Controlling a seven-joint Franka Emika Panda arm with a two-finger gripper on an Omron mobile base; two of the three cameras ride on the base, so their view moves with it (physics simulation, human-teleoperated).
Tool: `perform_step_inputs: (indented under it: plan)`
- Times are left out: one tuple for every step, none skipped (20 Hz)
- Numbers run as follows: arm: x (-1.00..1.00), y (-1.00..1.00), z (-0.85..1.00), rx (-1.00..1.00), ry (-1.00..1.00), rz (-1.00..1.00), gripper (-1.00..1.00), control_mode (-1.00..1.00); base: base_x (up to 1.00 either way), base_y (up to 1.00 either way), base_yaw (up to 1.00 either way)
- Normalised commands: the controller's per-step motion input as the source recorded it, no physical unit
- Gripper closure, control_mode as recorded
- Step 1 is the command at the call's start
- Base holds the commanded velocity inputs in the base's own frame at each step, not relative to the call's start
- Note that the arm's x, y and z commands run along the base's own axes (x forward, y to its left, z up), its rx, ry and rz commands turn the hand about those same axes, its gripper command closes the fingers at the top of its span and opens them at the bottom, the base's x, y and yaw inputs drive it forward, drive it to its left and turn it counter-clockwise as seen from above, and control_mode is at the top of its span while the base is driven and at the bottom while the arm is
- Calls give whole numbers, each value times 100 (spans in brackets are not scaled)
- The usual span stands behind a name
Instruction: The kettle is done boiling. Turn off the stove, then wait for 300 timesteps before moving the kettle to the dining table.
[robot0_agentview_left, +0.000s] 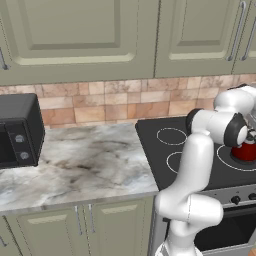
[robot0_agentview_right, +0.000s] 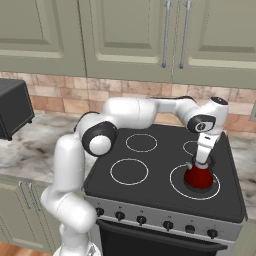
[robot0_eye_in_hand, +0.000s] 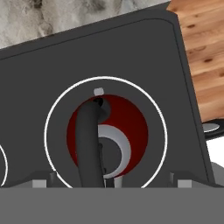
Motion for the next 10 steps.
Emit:
perform_step_inputs:
  plan:
    - [8,0,0,0,0,0,-100,-100,0,0,0]
    - [11,0,0,0,1,0,-100,-100,0,0,0]
    - [11,0,0,0,1,0,-100,-100,0,0,0]
    - [10,0,0,0,1,0,-100,-100,0,0,0]
    - [11,0,0,0,1,0,-100,-100,0,0,0]
    - [13,0,0,0,3,0,-100,-100,0,0,0]
    - [12,0,0,0,3,0,-100,-100,0,0,0]
    - [10,0,0,0,3,0,-100,-100,0,0,0]
    - [10,0,0,0,3,0,-100,-100,0,0,0]
    - [10,0,0,0,4,0,-100,-100,0,0,0]
